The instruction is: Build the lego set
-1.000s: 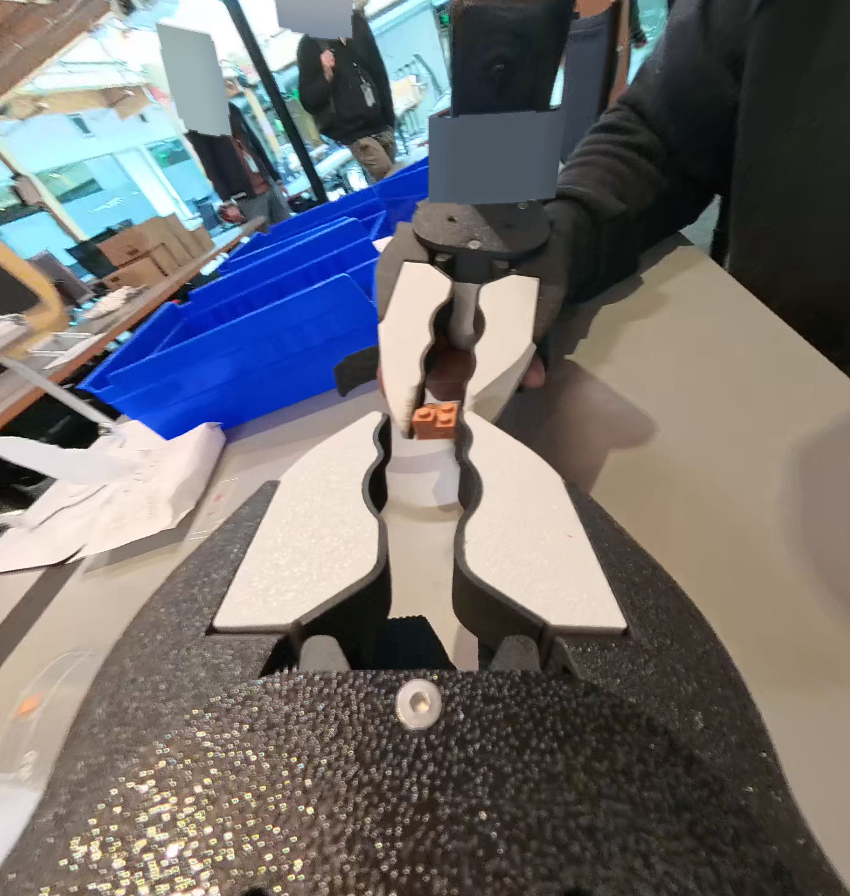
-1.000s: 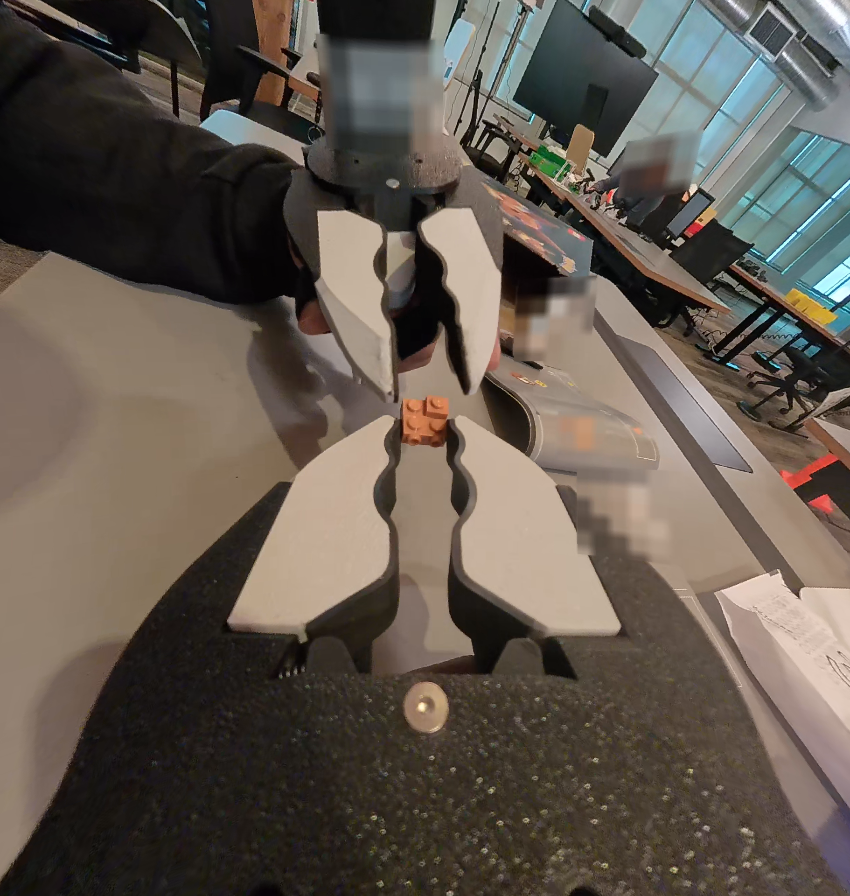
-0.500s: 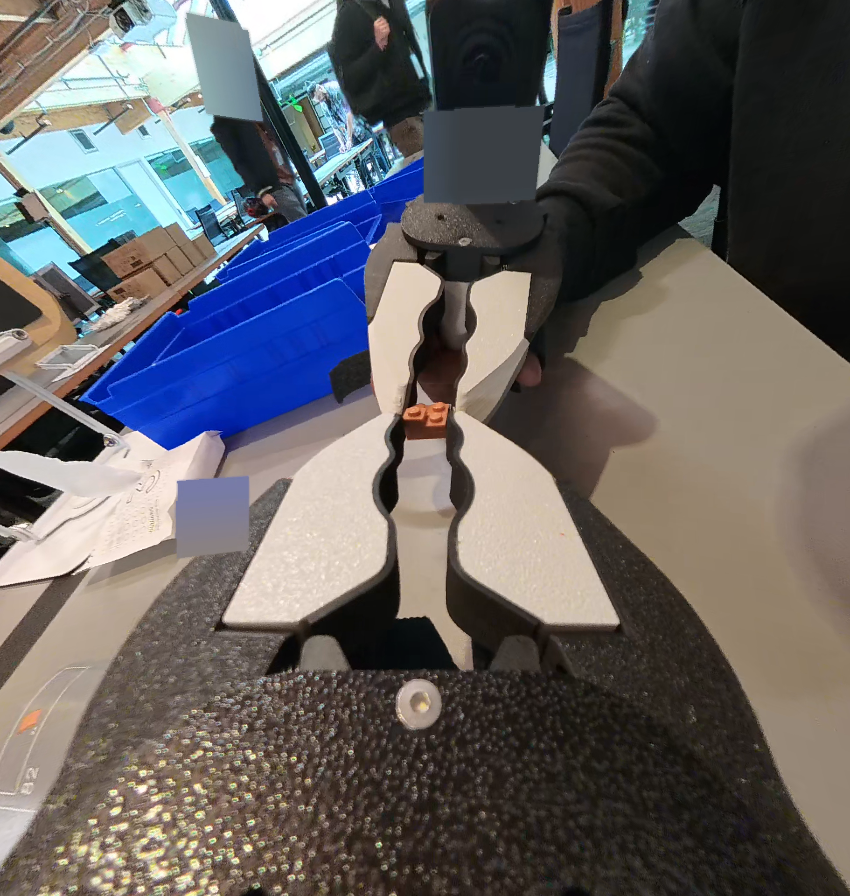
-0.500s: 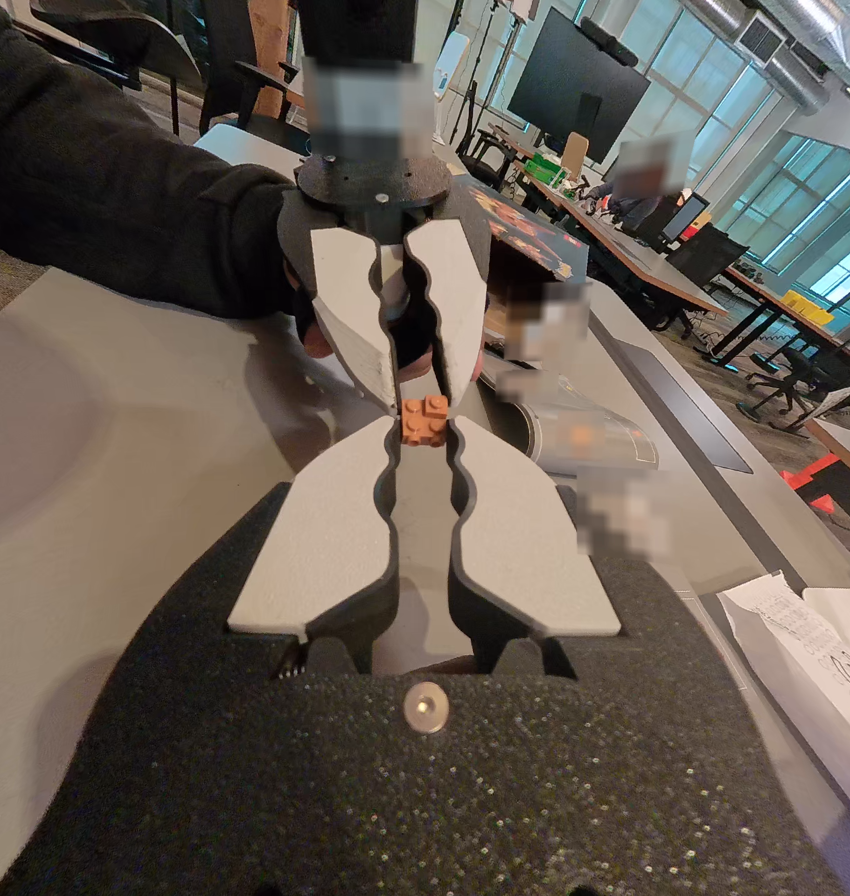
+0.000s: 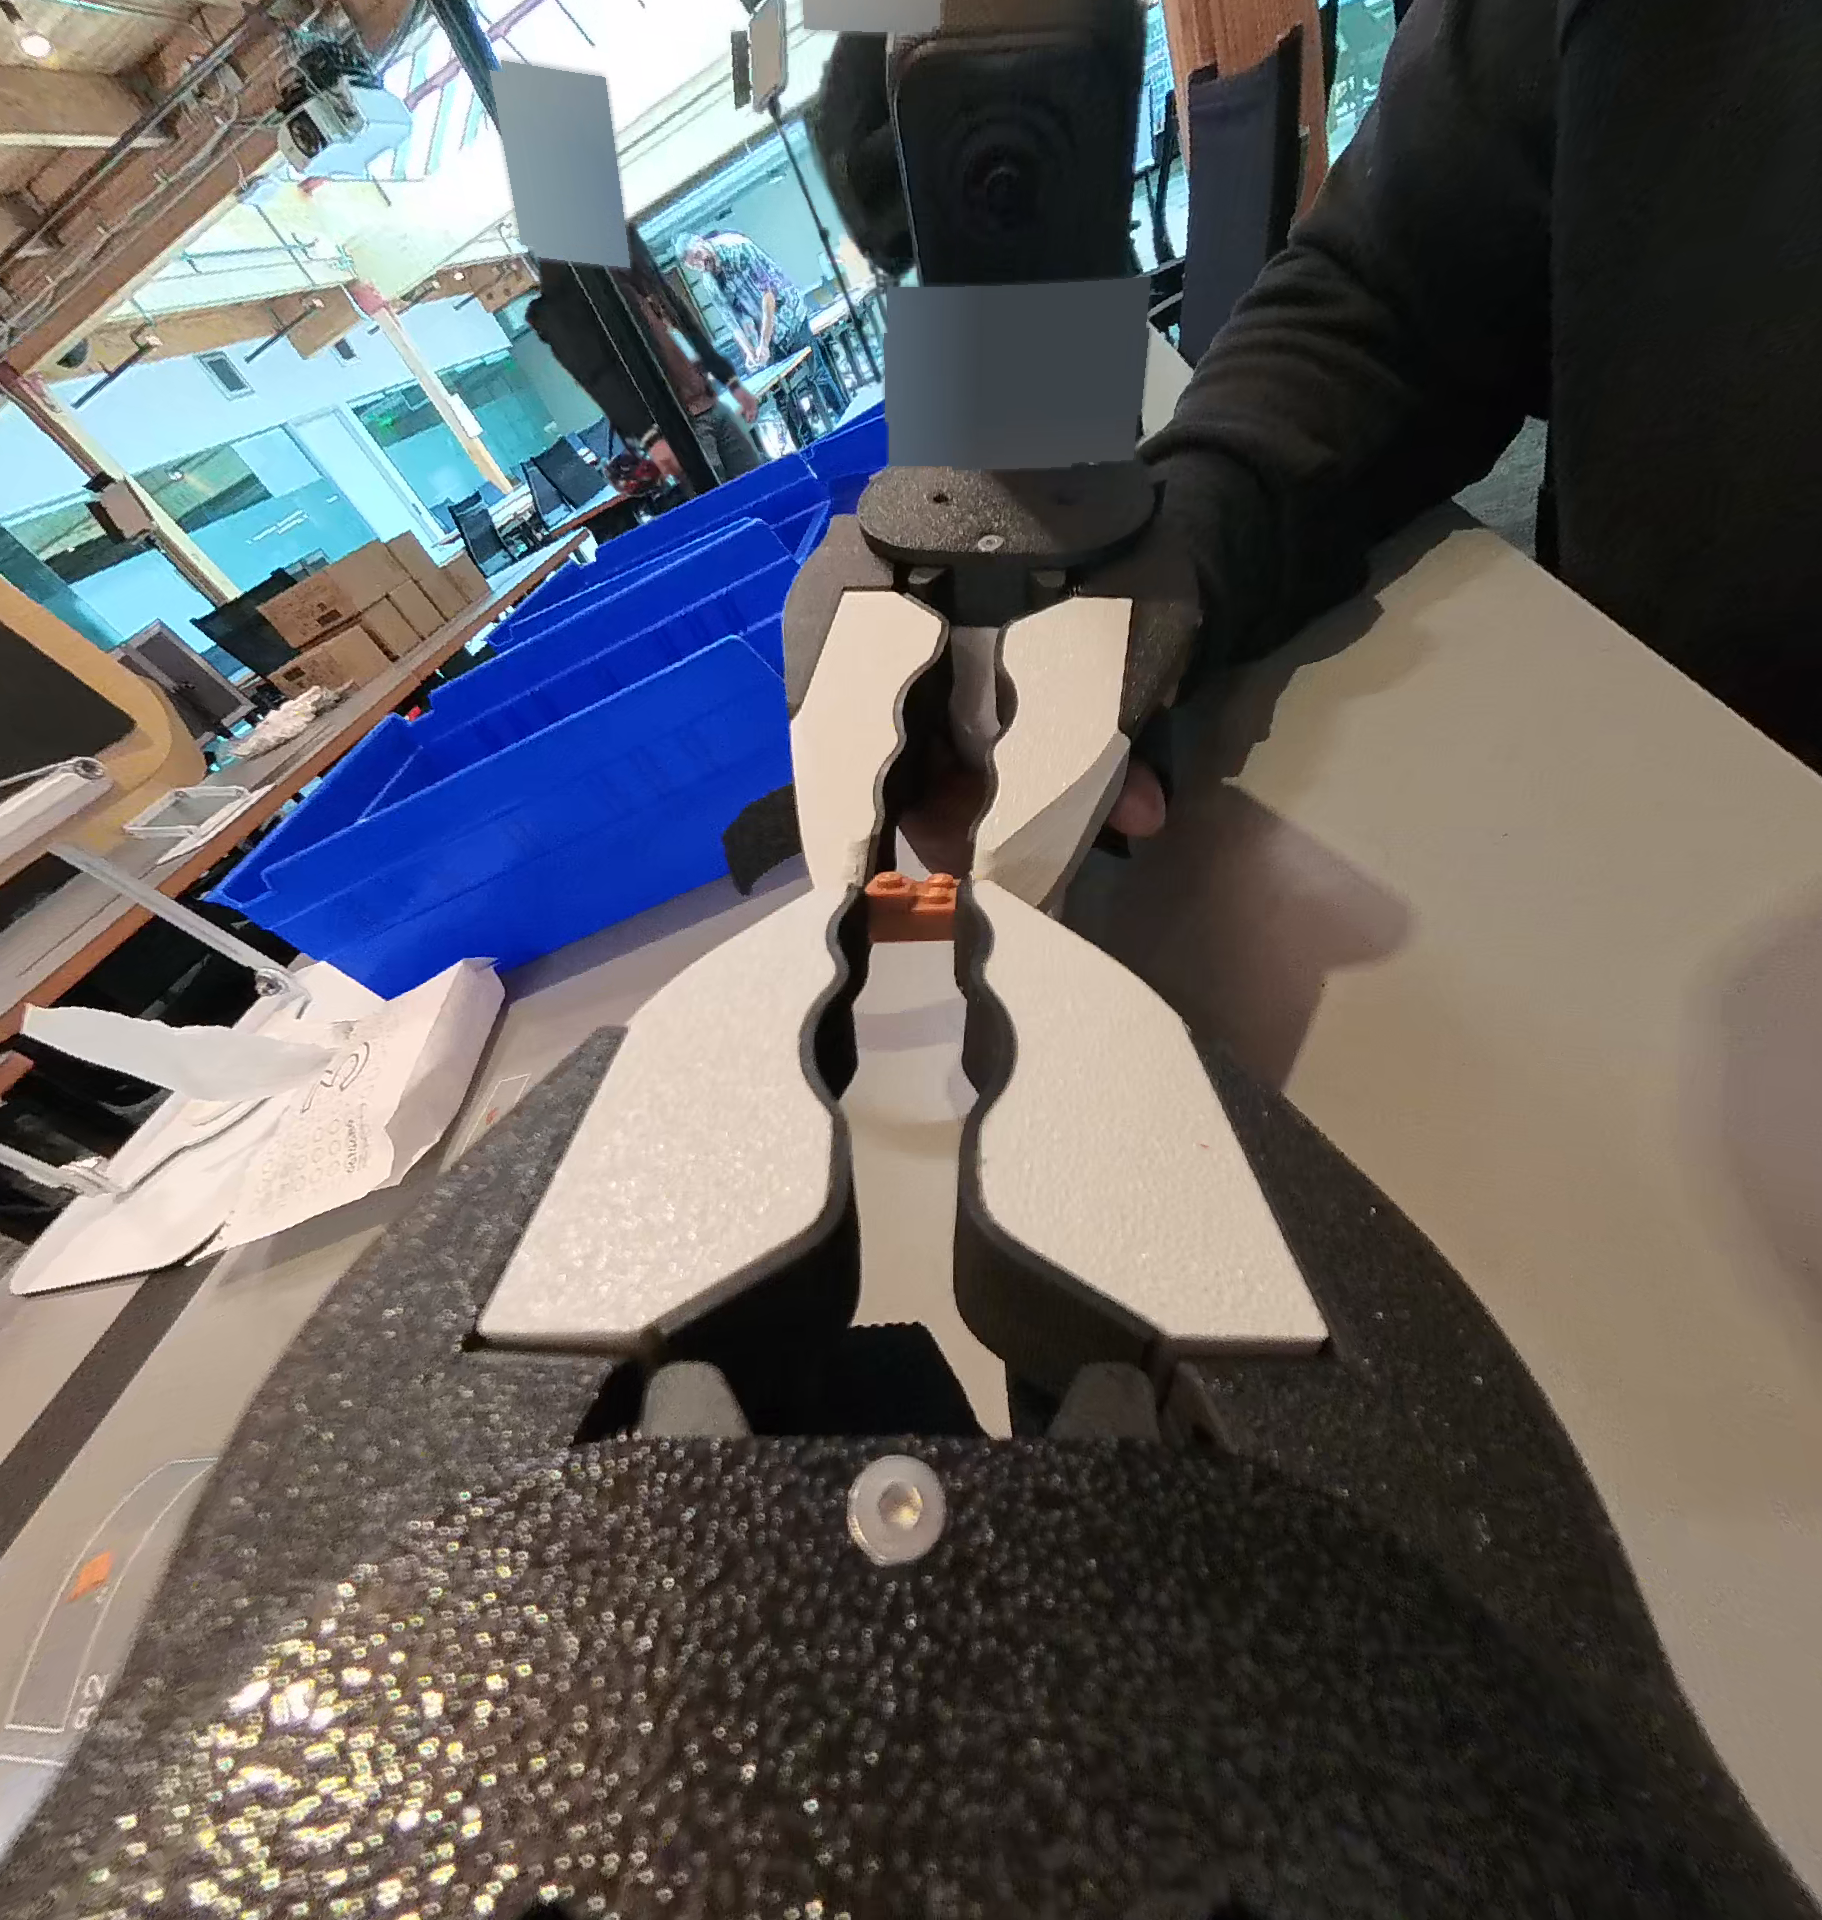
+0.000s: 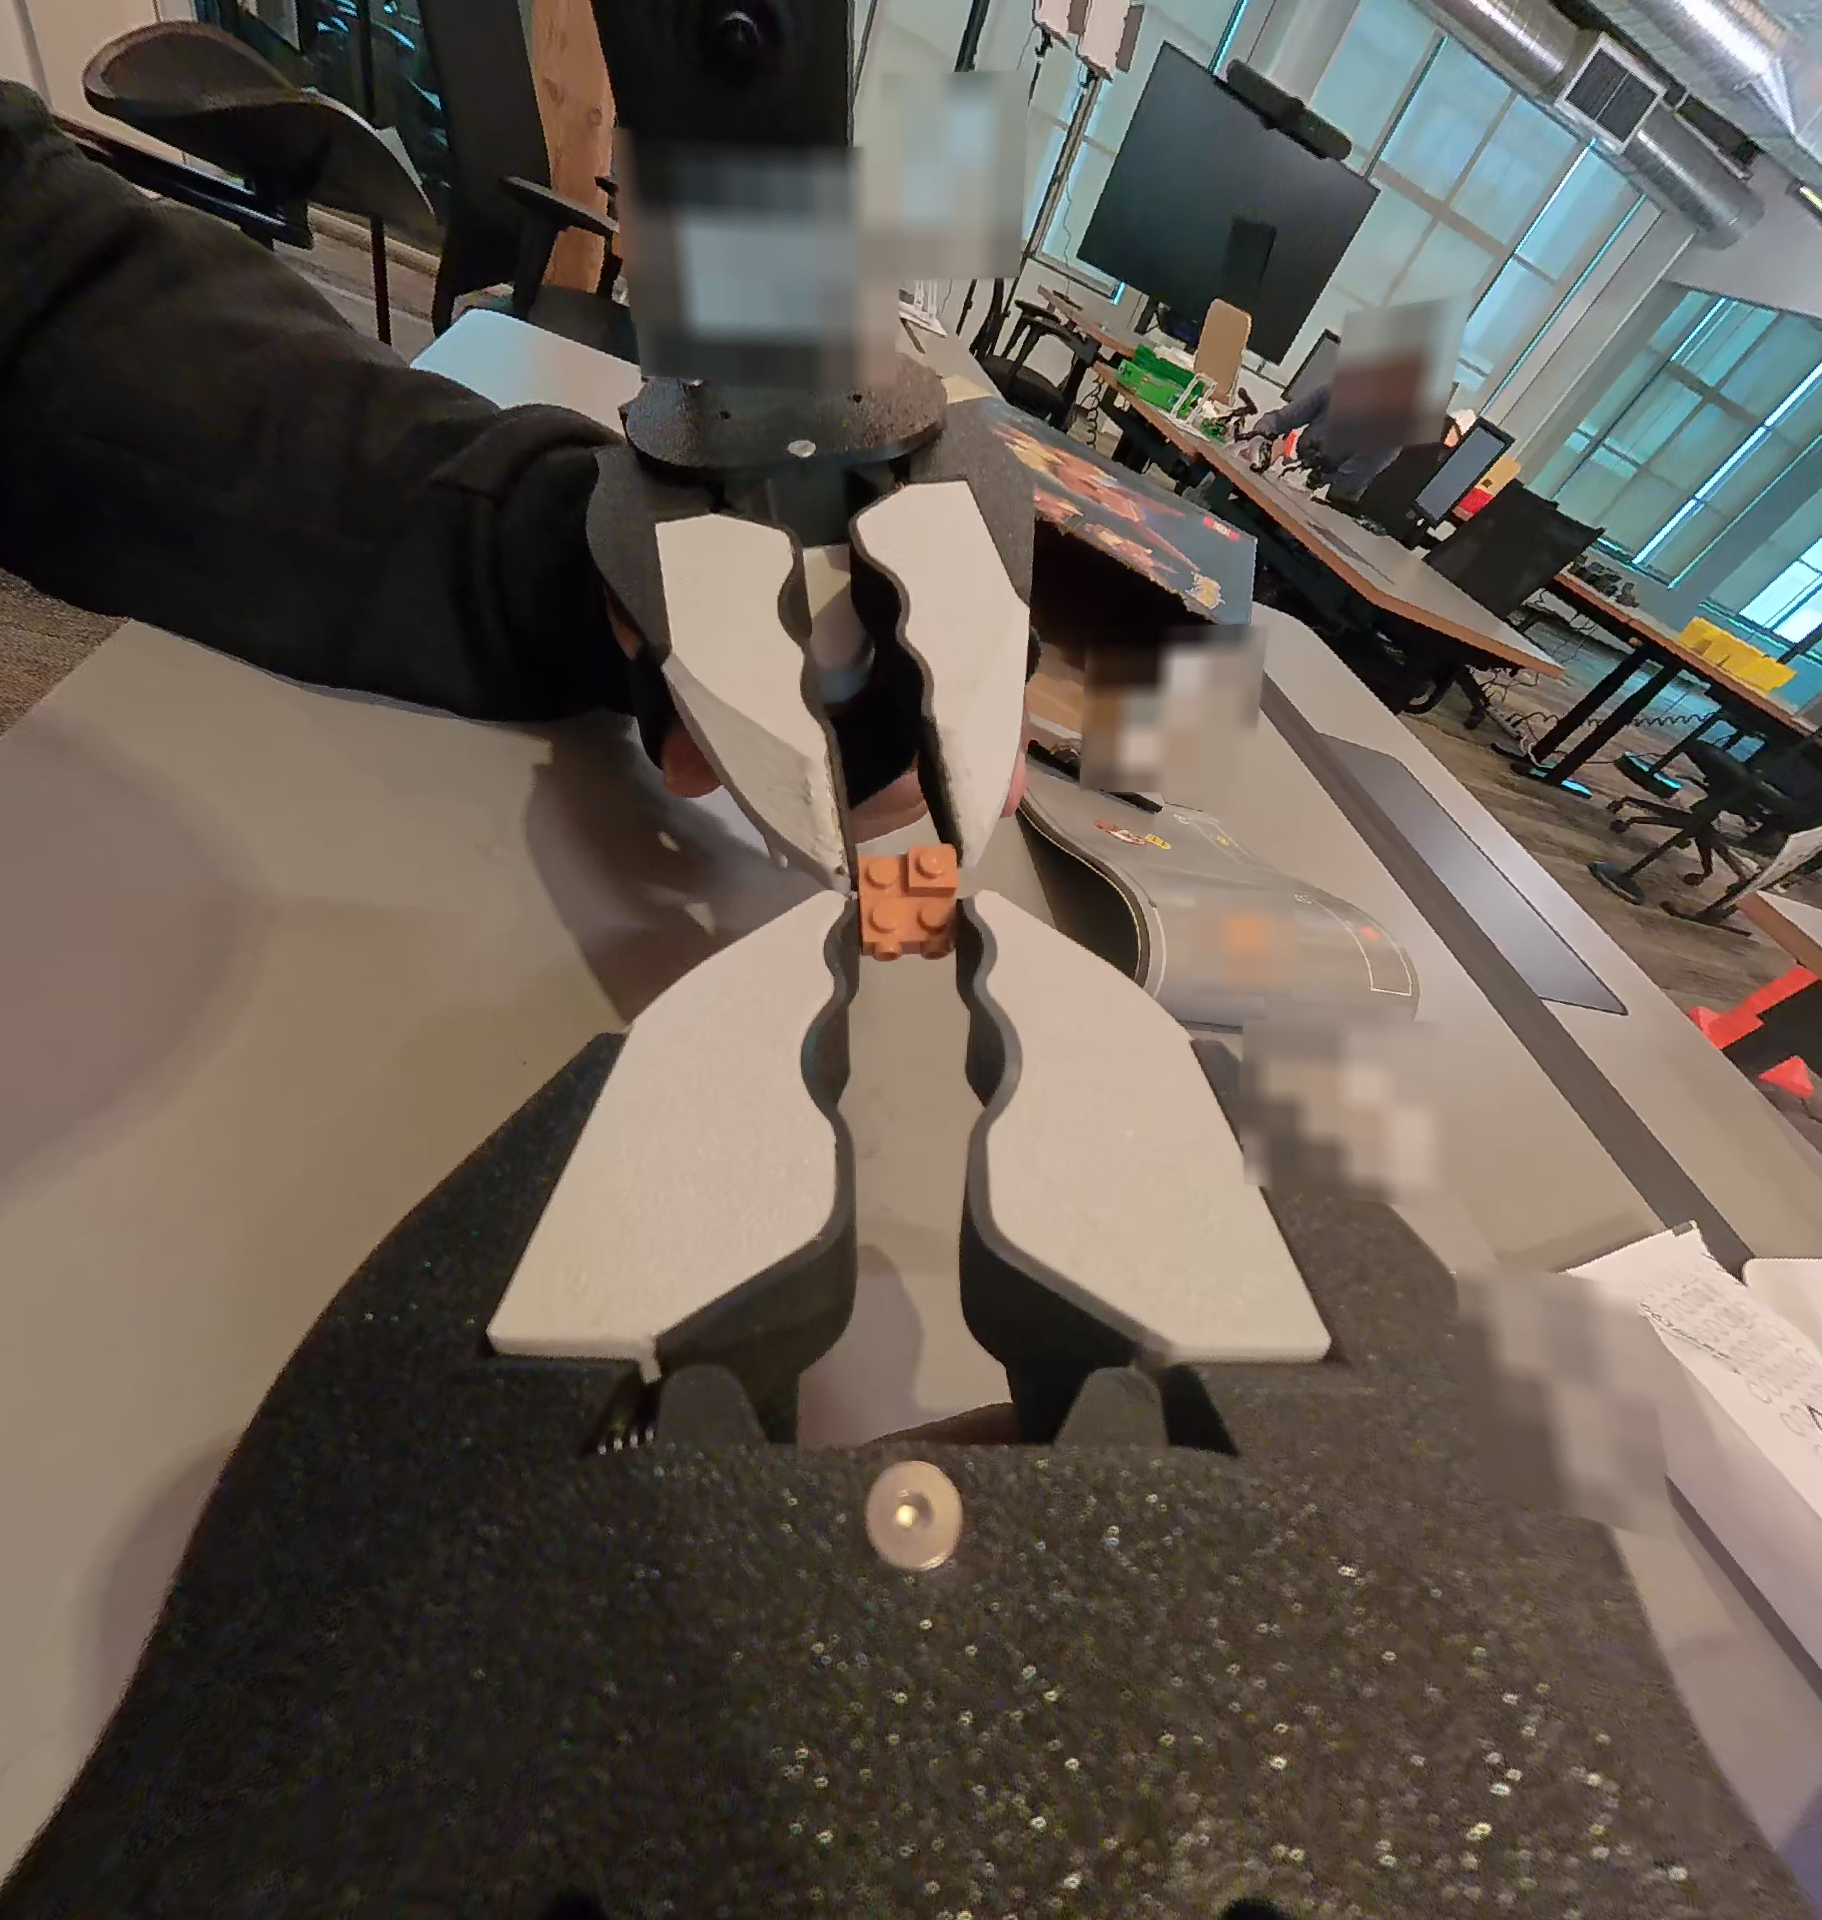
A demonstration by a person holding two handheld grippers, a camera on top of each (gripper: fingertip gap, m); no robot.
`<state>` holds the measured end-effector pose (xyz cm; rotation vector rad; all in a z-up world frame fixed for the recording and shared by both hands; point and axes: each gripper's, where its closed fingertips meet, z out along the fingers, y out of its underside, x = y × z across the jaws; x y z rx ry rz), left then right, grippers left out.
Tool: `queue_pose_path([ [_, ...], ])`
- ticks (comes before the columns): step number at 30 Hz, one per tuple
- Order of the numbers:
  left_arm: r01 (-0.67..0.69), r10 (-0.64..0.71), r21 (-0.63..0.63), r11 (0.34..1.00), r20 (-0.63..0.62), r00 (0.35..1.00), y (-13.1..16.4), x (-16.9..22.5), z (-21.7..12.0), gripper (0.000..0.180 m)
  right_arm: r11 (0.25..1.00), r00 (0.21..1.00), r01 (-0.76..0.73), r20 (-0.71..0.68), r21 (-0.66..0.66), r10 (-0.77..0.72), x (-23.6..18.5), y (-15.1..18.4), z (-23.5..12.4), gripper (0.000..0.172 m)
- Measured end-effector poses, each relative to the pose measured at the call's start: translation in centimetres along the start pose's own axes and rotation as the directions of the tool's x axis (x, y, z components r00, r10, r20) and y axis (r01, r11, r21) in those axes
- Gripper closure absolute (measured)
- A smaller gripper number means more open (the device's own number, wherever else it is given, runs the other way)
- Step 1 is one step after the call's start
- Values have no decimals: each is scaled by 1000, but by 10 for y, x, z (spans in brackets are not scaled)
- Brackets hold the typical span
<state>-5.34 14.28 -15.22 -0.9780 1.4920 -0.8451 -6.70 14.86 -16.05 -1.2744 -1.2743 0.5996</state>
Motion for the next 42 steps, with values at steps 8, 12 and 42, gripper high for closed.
queue_pose_path([
  [8, 109, -114, 99, 989, 39, 993, -8, -10, -2, 160, 986, 991, -136, 7, 95, 136, 8, -9, -5, 155],
  [12, 195, -199, 151, 969, 15, 980, -13, -12, -4, 161, 967, 982, -189, 18, 171, 189, 10, -18, -10, 155],
  [42, 250, -246, 39, 967, -88, 965, -5, 3, -4, 165, 988, 999, 51, -21, 144, -49, -4, -17, -9, 148],
])
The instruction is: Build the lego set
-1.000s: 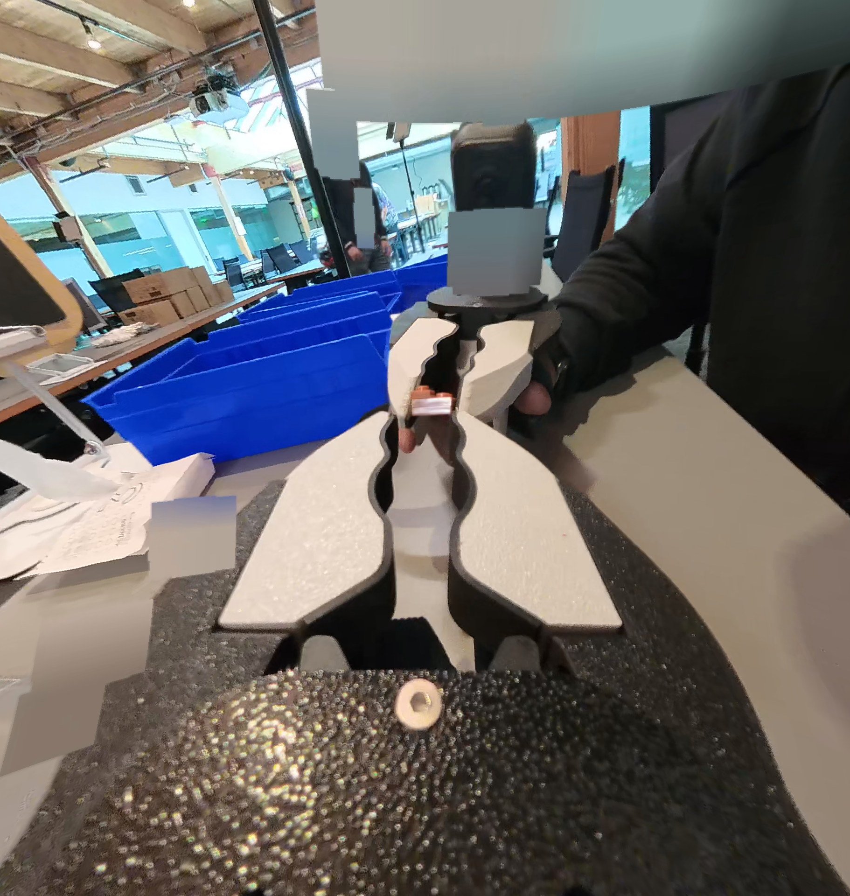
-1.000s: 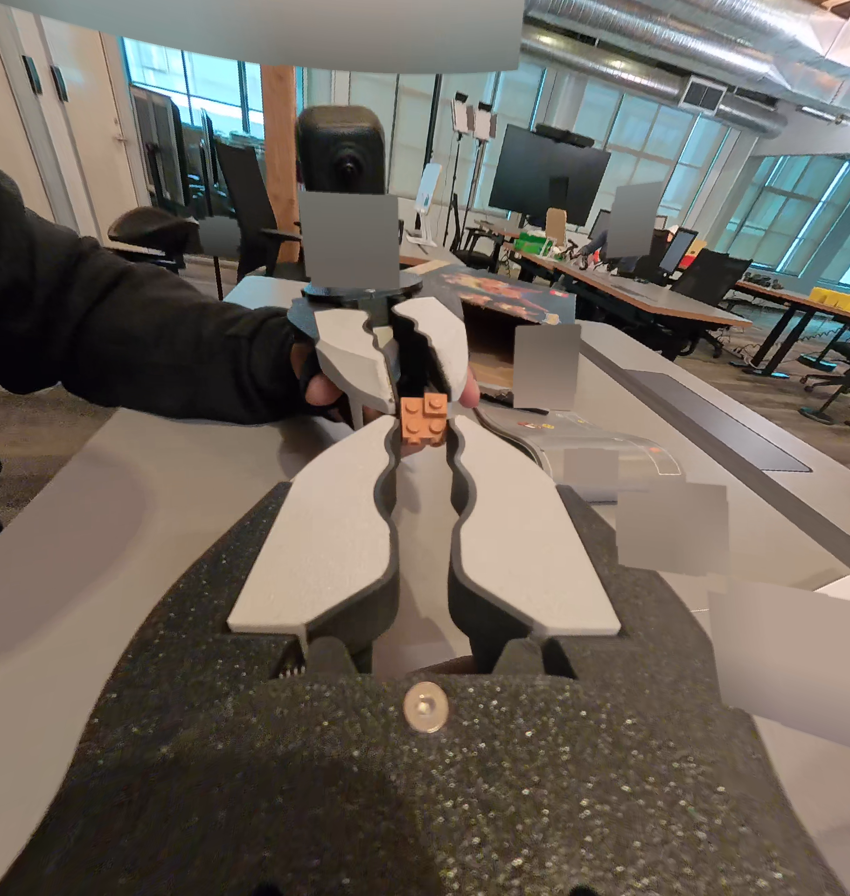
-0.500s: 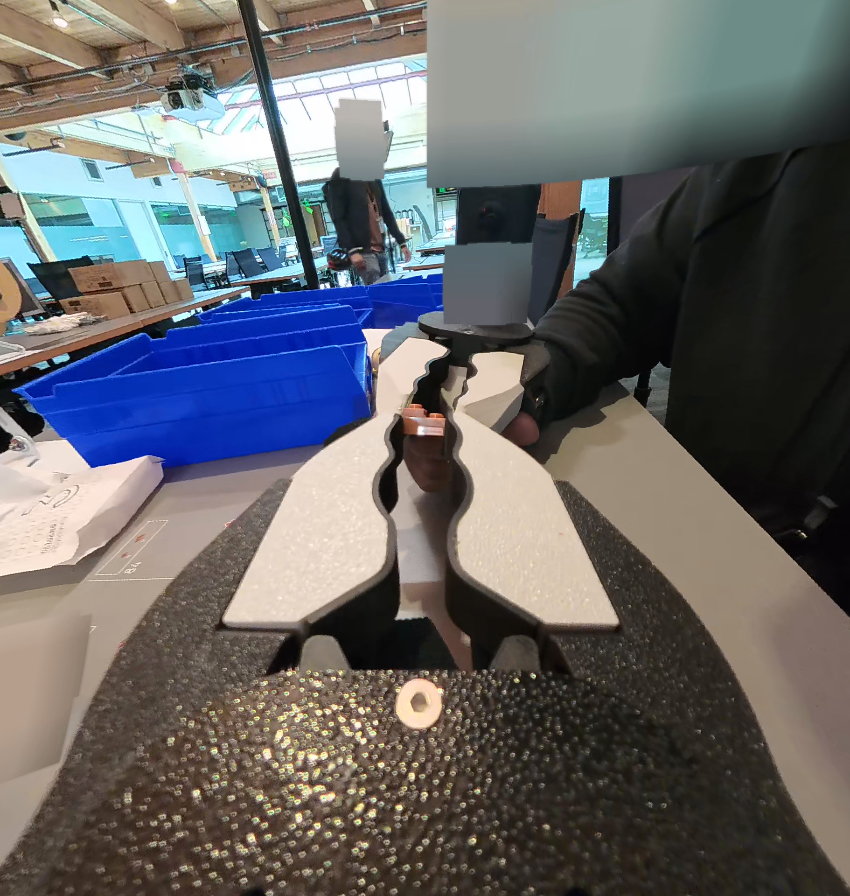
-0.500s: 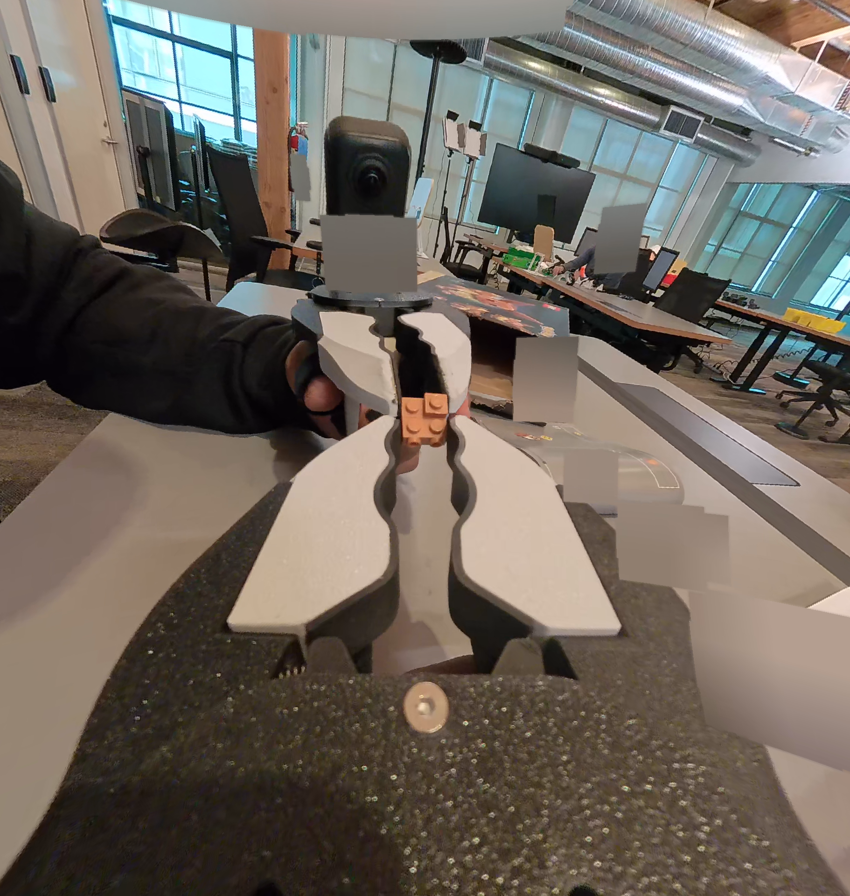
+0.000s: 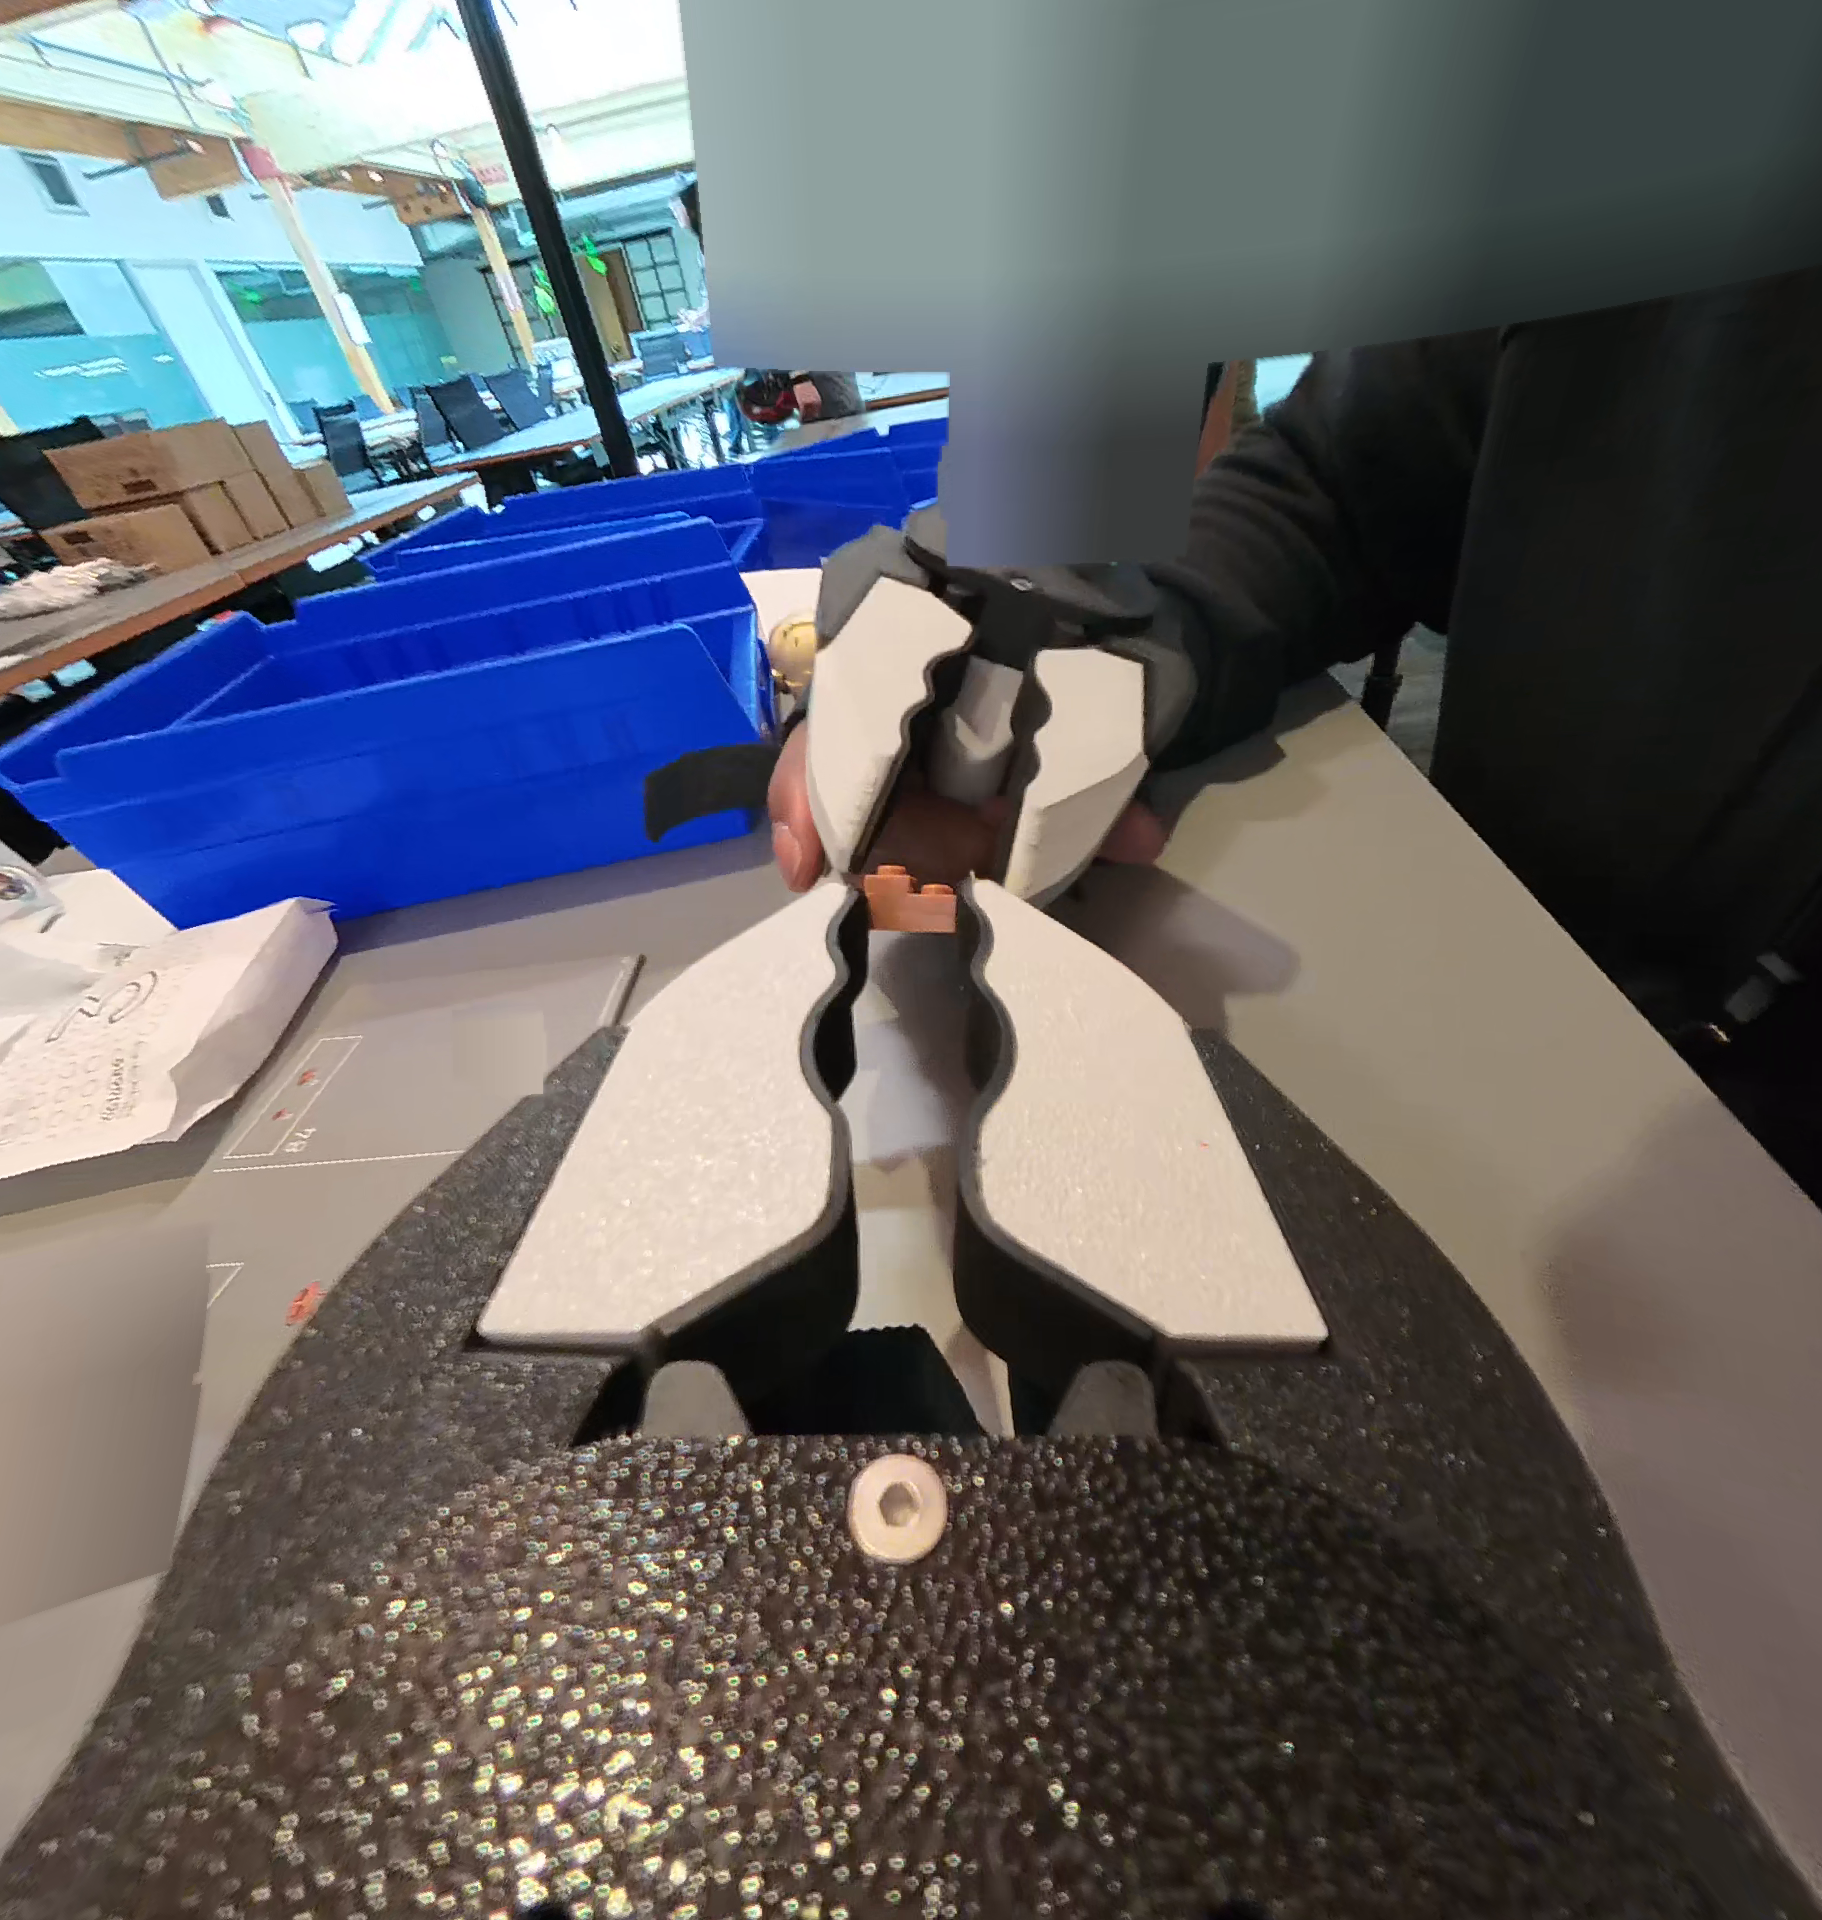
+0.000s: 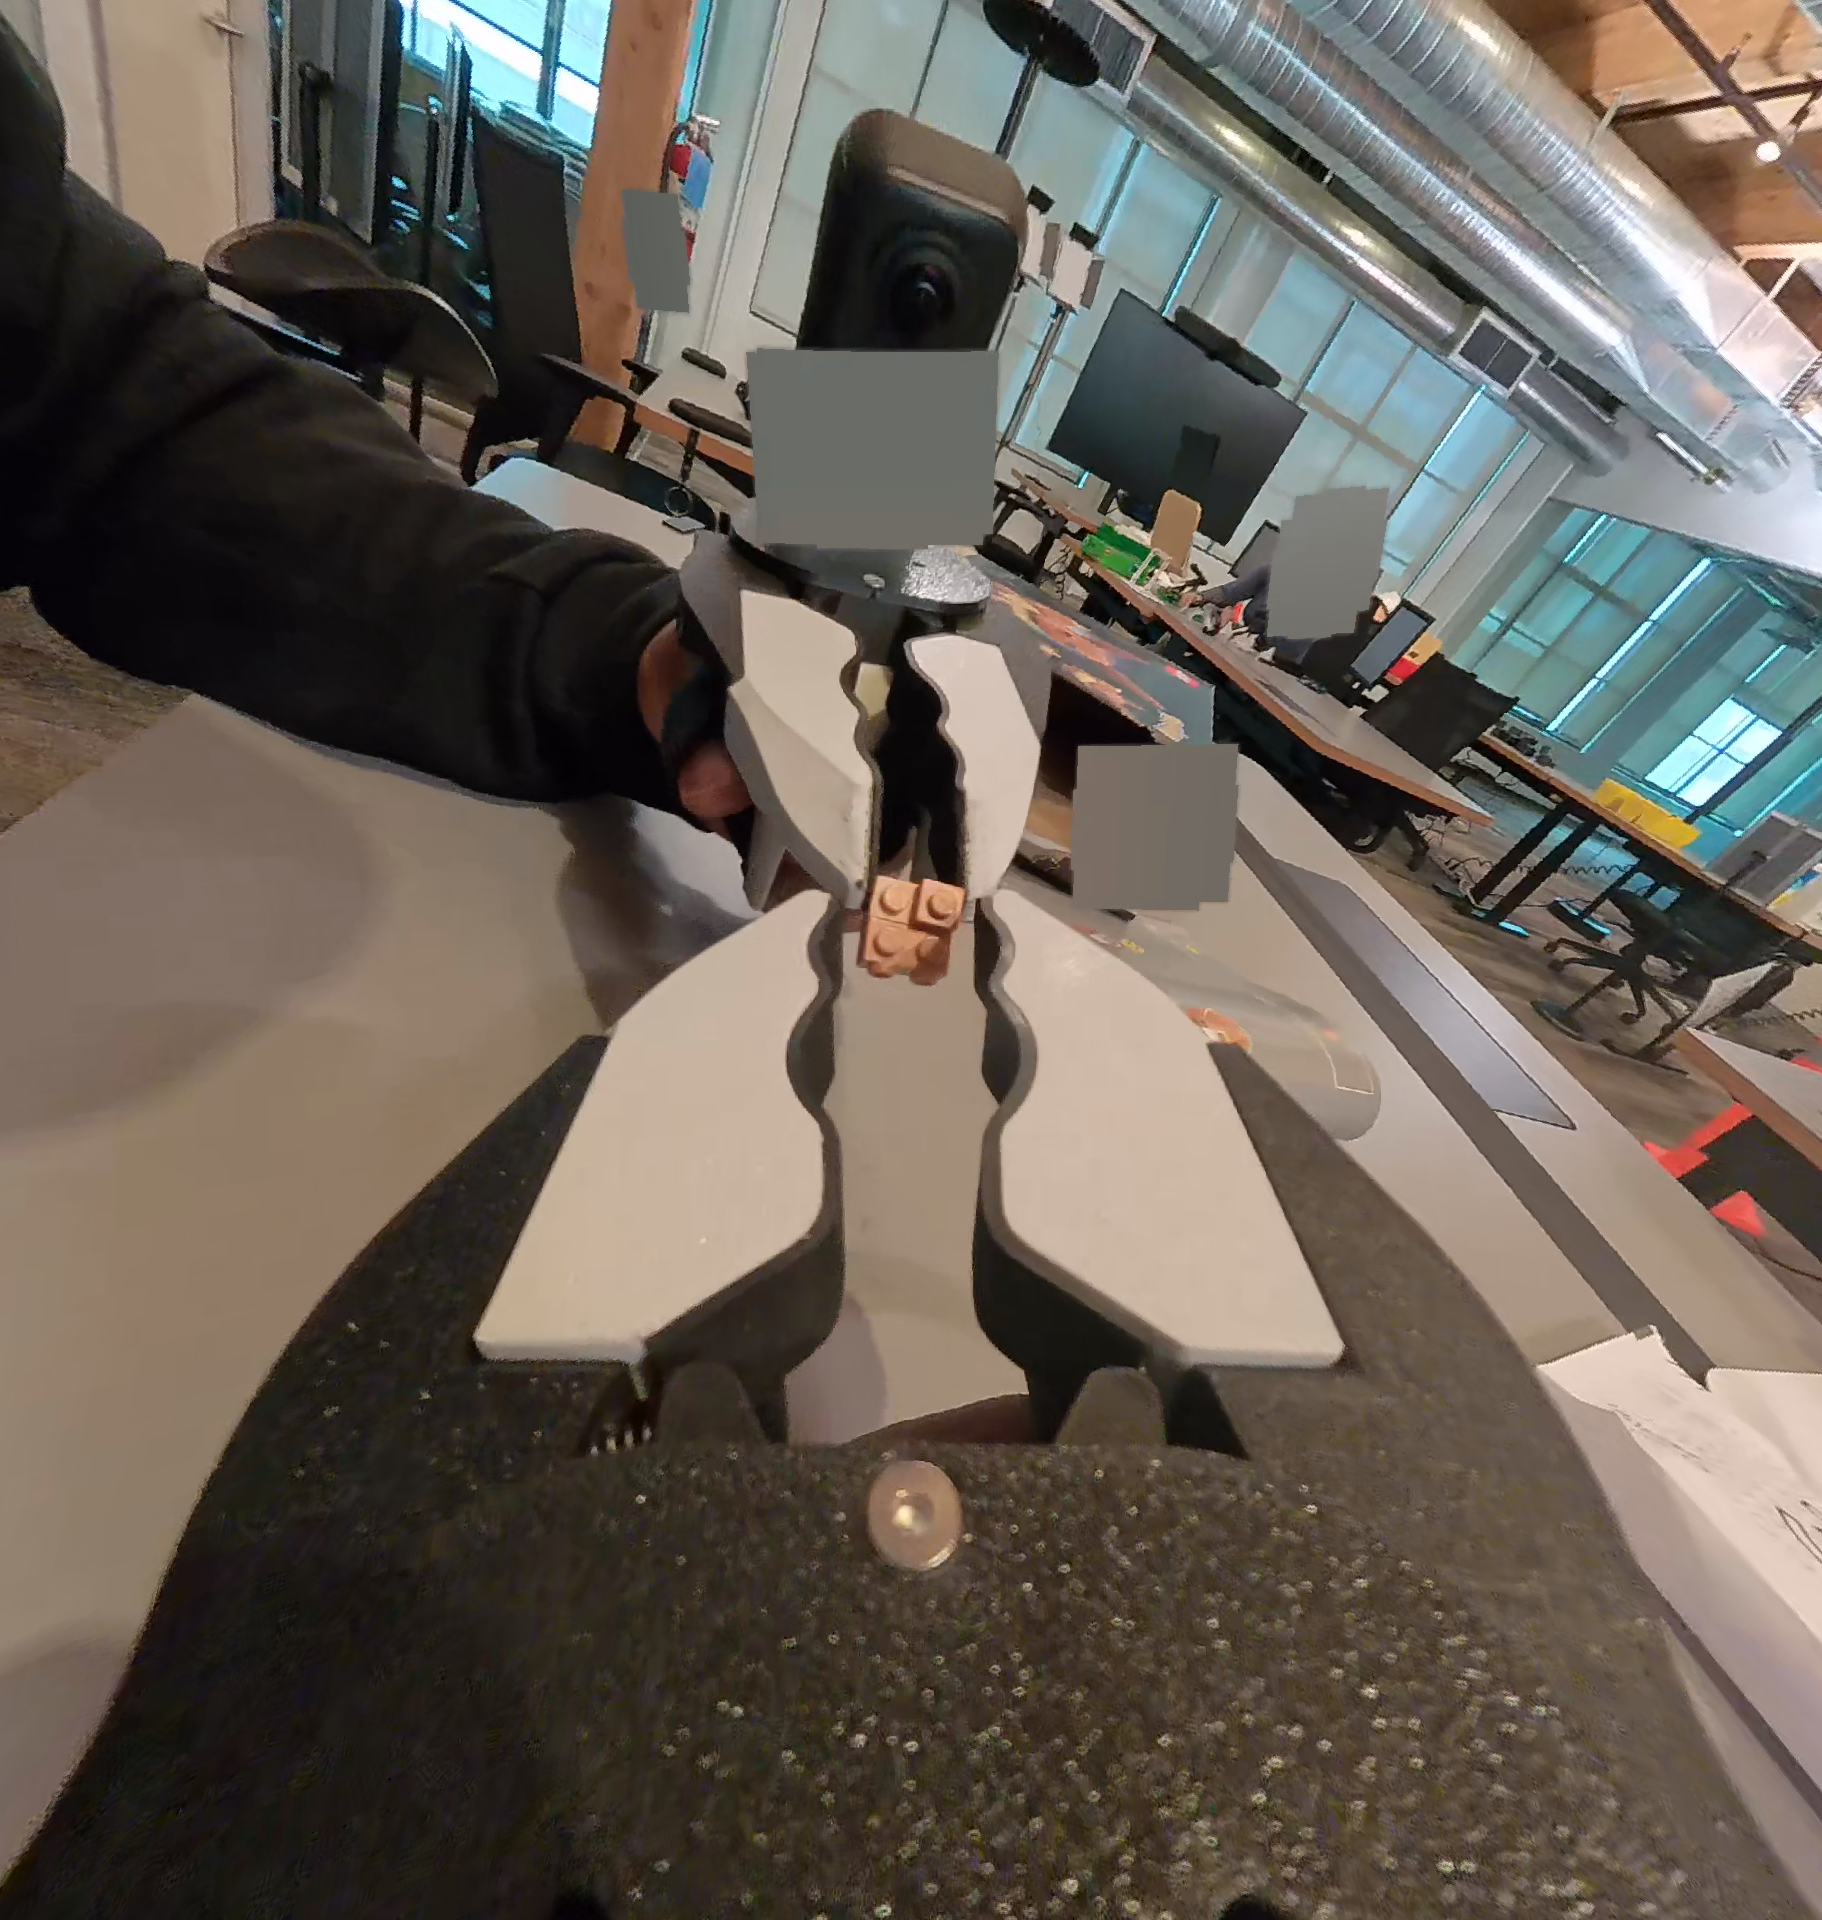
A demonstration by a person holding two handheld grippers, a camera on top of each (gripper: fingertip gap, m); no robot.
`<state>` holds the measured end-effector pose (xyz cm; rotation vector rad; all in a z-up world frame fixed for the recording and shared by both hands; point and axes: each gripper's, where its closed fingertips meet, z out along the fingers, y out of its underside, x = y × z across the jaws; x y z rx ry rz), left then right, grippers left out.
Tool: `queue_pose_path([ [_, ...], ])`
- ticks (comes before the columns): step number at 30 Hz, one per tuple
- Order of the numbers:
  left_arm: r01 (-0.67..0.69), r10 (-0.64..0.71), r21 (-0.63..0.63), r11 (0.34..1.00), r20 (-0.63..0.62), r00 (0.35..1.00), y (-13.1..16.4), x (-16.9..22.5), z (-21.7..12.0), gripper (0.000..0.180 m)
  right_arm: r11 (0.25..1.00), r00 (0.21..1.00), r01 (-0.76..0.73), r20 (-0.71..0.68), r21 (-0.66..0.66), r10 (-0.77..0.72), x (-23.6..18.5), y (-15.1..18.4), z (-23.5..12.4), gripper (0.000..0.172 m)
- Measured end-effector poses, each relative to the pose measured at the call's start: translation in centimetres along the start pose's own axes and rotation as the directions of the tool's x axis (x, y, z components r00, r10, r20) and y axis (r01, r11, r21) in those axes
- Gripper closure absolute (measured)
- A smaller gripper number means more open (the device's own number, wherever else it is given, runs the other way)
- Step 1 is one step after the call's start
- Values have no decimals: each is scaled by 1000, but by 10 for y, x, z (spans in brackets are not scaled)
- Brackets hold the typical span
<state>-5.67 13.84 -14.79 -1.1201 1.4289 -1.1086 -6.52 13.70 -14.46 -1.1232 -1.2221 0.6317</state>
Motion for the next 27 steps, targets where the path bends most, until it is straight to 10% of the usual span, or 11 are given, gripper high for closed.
queue_pose_path([
  [27, 82, -81, 8, 997, -98, 992, 5, 10, 4, 165, 992, 984, -124, 135, 21, 120, -8, 2, -2, 155],
])
